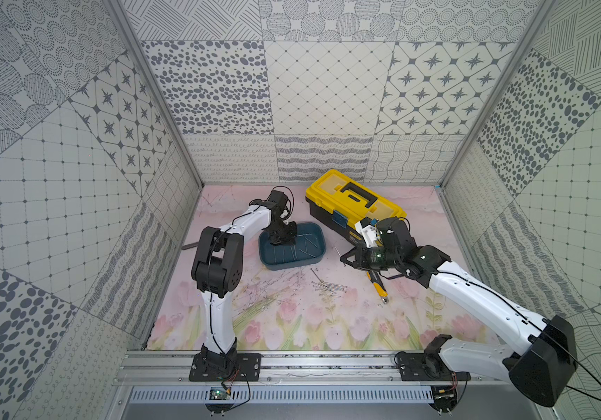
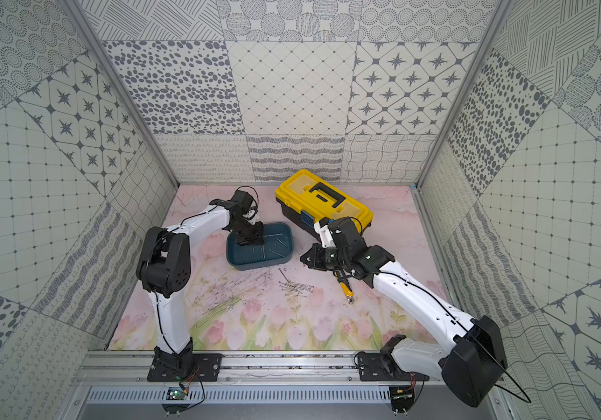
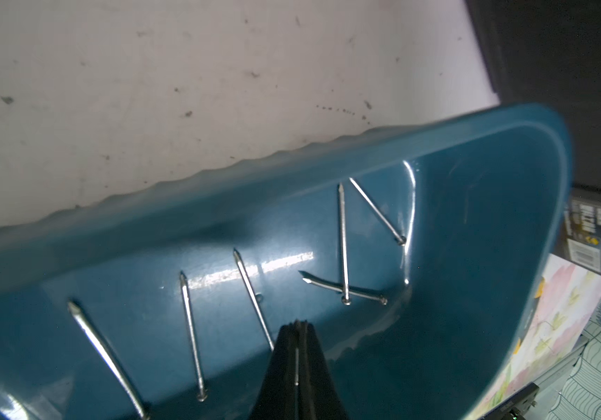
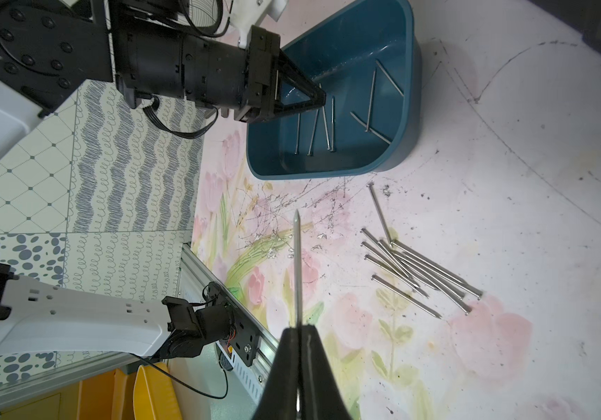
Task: Put the nails on the desktop into the storage box
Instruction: Place the nail in the storage box.
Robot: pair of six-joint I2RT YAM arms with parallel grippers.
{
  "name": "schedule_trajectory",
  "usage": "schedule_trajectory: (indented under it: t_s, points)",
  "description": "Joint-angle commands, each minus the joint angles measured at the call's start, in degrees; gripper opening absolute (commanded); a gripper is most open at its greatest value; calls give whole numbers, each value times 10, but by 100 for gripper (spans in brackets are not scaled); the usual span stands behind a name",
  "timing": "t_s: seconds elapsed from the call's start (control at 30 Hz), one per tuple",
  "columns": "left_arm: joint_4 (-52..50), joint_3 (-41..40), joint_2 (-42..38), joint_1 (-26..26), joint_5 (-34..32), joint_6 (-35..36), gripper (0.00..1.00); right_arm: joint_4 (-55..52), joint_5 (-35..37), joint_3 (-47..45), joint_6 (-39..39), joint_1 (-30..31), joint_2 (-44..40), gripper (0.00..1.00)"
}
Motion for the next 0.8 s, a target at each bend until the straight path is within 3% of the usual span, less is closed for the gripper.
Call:
schedule_trajectory:
  t_s: [0.0,0.3,0.53,0.77]
  points:
    - [-6,-10,14,-6,-17,26,0,3,7,8,-6,1,-15,0]
    - [-1,-8,35,-10,-23,18,0,-4,8,5,-2,2,-21,0]
    - [-4,-8,29,-9,-25,11,23,-11,15,5,2,3,-29,0]
    - [-4,-19,-31,-9,-1,-15,30,-10,26,30,-12,3,-8,0]
